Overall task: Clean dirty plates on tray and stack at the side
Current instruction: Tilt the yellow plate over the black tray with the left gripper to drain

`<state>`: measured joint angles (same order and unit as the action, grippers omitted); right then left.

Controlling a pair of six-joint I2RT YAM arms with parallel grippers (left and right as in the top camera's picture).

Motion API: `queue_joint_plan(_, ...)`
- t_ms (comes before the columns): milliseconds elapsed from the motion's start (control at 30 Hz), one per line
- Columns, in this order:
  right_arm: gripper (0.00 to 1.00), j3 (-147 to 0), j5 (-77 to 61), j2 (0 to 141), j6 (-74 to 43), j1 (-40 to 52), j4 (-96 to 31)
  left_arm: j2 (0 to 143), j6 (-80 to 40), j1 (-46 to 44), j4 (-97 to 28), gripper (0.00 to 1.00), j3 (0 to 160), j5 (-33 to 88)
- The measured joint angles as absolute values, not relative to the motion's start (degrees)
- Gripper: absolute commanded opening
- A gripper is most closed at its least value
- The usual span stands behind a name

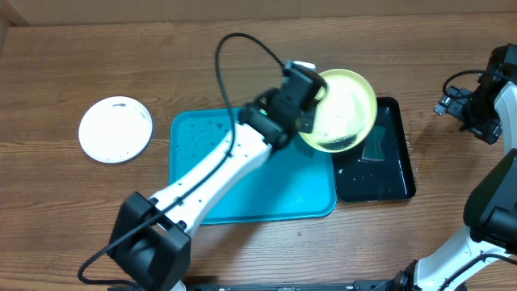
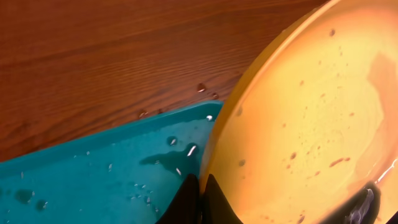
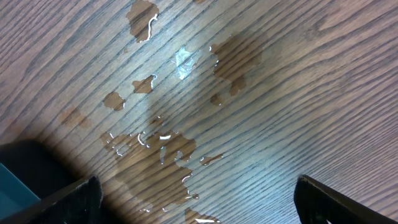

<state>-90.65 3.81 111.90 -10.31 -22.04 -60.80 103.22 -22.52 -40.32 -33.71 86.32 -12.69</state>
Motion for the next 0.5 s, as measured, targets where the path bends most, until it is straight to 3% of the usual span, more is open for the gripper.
queue_joint_plan(267, 1.0, -90.65, 3.79, 111.9, -10.31, -22.04, -60.73, 103.22, -18.17, -50.92, -28.42, 0.04, 86.35, -27.53)
queue_joint_plan(500, 1.0, -90.65, 3.79, 111.9, -10.31, -22.04, -60.69, 103.33, -0.56, -61.3, -17.39, 0.04, 86.5, -49.54)
